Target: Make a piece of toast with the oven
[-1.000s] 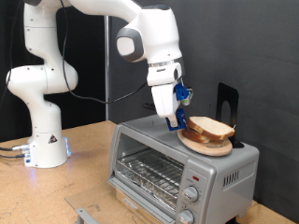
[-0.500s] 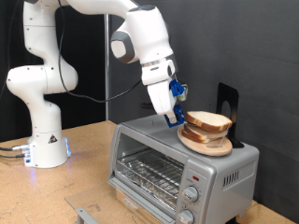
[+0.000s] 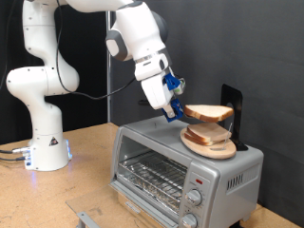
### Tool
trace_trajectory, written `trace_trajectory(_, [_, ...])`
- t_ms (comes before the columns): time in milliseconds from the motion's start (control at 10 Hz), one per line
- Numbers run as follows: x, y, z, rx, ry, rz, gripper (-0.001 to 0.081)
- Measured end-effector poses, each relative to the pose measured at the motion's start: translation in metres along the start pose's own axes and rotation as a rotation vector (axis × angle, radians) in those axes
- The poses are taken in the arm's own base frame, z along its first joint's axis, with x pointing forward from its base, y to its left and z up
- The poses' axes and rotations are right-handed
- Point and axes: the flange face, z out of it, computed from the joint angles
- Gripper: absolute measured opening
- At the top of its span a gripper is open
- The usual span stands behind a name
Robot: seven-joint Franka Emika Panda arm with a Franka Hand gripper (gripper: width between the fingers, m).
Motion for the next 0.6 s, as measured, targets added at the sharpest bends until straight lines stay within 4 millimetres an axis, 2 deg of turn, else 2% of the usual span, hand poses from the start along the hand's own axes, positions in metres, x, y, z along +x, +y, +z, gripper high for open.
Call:
trace_trajectory(200, [-0.006, 0.000, -0.015, 0.030, 0.003, -0.003, 0.0400])
trace_trajectory(400, [-0.017, 0.003, -0.030, 0.042, -0.087, -0.024, 0.0400])
trace_trajectory(600, [-0.016, 0.005, -0.026, 0.036, -0.063, -0.024, 0.0400])
